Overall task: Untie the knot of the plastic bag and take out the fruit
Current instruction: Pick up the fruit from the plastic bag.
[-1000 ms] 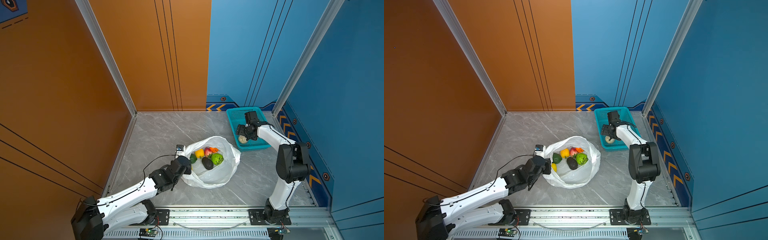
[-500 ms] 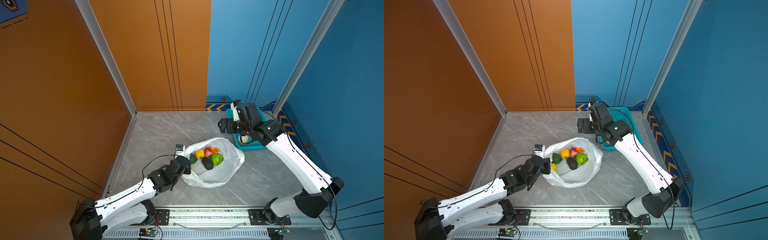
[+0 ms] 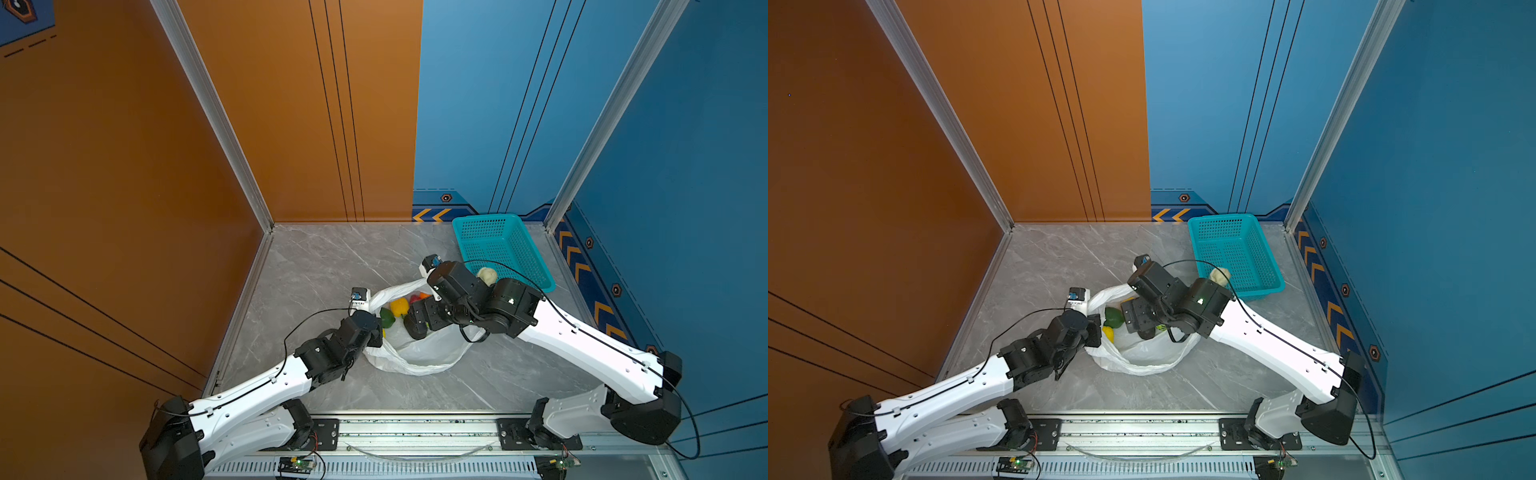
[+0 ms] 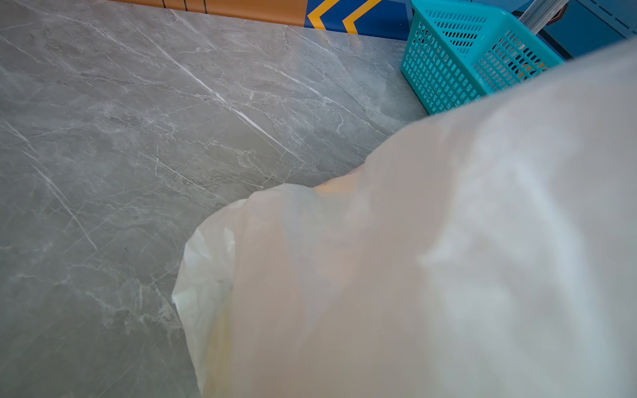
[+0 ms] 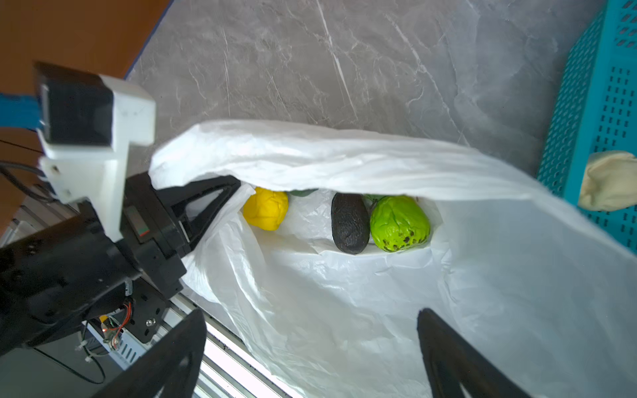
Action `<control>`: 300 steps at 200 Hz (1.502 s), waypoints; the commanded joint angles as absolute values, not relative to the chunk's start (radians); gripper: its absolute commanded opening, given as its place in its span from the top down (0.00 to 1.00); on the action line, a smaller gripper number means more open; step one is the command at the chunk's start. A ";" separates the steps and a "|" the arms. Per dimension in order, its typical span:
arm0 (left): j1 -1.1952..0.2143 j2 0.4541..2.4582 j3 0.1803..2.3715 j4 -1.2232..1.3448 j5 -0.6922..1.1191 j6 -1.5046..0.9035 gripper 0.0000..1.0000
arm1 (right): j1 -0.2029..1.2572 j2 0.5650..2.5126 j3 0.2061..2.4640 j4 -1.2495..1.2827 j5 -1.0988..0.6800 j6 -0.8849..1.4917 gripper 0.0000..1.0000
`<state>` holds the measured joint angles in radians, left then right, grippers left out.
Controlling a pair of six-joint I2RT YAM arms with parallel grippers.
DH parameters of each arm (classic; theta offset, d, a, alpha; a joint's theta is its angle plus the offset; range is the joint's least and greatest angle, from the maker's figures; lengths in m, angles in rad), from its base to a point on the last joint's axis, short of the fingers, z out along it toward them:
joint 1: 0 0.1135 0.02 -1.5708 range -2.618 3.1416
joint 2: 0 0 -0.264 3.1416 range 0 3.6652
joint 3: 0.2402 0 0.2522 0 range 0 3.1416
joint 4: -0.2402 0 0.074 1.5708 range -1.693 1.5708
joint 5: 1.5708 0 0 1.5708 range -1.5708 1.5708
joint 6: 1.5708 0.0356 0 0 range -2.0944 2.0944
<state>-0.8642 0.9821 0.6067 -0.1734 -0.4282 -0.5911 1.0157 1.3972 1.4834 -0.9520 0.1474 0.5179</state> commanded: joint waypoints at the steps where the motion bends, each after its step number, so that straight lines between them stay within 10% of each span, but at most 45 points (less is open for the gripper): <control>1: -0.860 0.988 0.644 -0.179 -0.425 -0.575 1.00 | 1.040 1.376 1.373 -0.921 0.209 0.540 0.05; 109: -0.890 1.023 0.637 -0.175 -0.384 -0.608 1.00 | 1.038 1.514 1.015 -0.572 0.158 0.558 0.13; 300: -0.919 1.066 0.612 -0.155 -0.370 -0.640 1.00 | 0.918 1.880 1.232 -0.410 0.242 0.697 0.17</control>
<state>-0.9173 1.0691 0.6159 -0.1677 -0.3836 -0.6479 0.9405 1.8454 1.1976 -0.4007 0.1997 0.6640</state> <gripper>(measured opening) 0.045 0.846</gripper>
